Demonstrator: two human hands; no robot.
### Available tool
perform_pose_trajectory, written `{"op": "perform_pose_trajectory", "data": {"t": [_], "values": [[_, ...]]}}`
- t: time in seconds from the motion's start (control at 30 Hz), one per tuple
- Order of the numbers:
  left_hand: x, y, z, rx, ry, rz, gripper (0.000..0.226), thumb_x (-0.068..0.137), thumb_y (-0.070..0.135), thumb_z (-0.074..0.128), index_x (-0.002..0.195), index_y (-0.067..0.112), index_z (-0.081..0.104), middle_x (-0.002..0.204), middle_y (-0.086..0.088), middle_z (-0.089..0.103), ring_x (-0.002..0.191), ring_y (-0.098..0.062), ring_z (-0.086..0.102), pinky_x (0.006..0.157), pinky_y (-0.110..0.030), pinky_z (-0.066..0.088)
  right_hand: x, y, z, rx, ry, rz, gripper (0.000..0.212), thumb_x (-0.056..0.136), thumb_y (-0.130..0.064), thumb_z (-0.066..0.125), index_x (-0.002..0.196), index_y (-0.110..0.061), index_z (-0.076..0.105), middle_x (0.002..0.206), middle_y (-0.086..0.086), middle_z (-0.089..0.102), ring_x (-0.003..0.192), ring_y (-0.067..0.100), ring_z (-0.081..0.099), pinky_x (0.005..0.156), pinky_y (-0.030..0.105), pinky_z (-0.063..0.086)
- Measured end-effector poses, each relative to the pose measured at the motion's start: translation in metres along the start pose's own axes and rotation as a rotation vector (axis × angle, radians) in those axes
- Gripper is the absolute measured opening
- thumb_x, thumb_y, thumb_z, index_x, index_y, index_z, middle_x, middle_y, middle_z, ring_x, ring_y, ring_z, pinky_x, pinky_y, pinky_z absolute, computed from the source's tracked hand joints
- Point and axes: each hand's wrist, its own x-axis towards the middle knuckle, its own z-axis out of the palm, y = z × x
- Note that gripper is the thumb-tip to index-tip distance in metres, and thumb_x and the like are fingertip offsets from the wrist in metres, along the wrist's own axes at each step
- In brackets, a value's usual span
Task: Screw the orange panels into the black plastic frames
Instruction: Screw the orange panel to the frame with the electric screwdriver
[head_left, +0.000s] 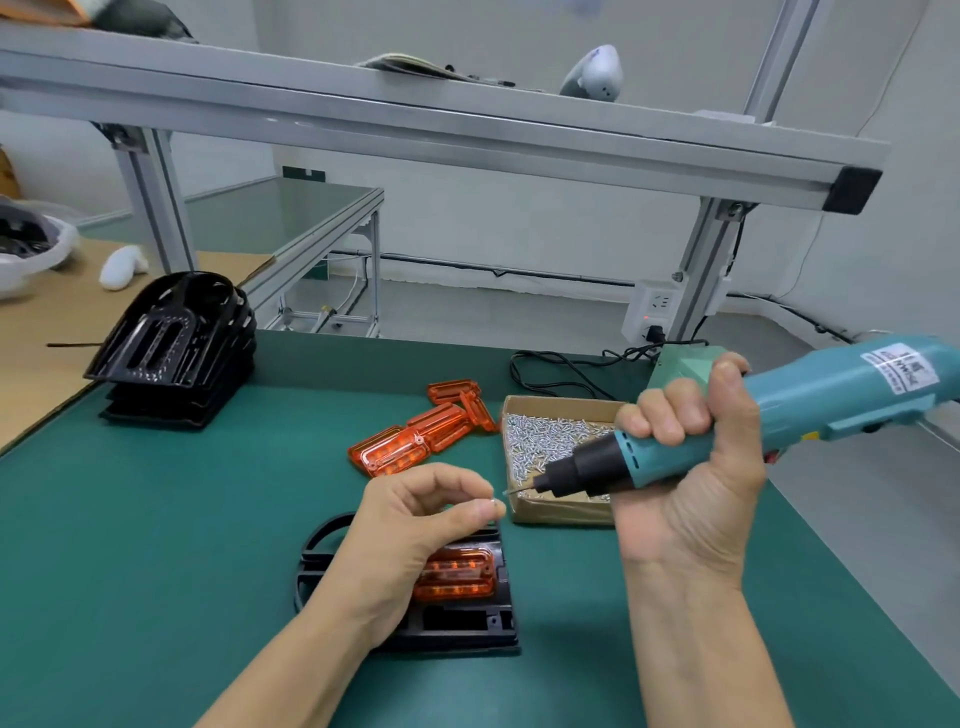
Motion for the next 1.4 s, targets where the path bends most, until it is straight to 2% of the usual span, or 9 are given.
{"op": "perform_pose_trajectory", "data": {"t": [0.3,0.43,0.6,0.97,1.4], "values": [[-0.0017,0.0030,-0.0002,0.011,-0.053,0.041,0.019,0.057,0.023,0.081,0.074,0.018,0.074,0.080,-0.010,0.072,0.079,-0.017,0.067,0.074,-0.022,0.053,-0.0009,0.0012,-0.0020,-0.009,-0.021,0.005,0.009,0.086,-0.019,0.054,0.082,-0.028,0.054,0.052,-0.012,0.038,0.042,0.002,0.038,0.048,0.017,0.038],[-0.0027,0.0024,0.0004,0.015,-0.078,0.045,0.017,0.059,0.022,0.081,0.074,0.018,0.074,0.079,-0.007,0.072,0.079,-0.018,0.067,0.073,-0.020,0.052,-0.0021,0.0023,-0.0032,-0.004,-0.019,0.015,0.007,0.082,-0.021,0.057,0.082,-0.027,0.053,0.052,-0.011,0.039,0.042,0.002,0.038,0.048,0.017,0.039],[-0.0023,0.0017,0.0001,0.014,-0.086,0.055,0.015,0.060,0.021,0.080,0.074,0.018,0.074,0.078,-0.006,0.072,0.079,-0.018,0.068,0.072,-0.018,0.051,-0.0021,0.0024,-0.0045,-0.020,-0.021,0.023,0.010,0.088,-0.018,0.053,0.085,-0.027,0.052,0.052,-0.012,0.039,0.042,0.002,0.039,0.048,0.017,0.039],[-0.0016,-0.0002,0.0012,-0.055,-0.074,0.041,0.015,0.060,0.021,0.078,0.074,0.017,0.075,0.077,-0.007,0.073,0.076,-0.015,0.069,0.071,-0.017,0.051,-0.0037,0.0014,-0.0063,-0.049,-0.029,0.007,0.009,0.088,-0.017,0.050,0.087,-0.026,0.052,0.052,-0.012,0.038,0.042,0.003,0.038,0.048,0.017,0.038],[-0.0010,0.0008,-0.0030,0.010,-0.090,0.071,0.015,0.060,0.022,0.079,0.075,0.018,0.075,0.077,-0.005,0.073,0.076,-0.014,0.069,0.070,-0.018,0.051,-0.0044,0.0039,-0.0061,-0.046,-0.037,-0.004,0.008,0.089,-0.017,0.049,0.086,-0.025,0.052,0.051,-0.012,0.038,0.041,0.002,0.037,0.047,0.017,0.038]]}}
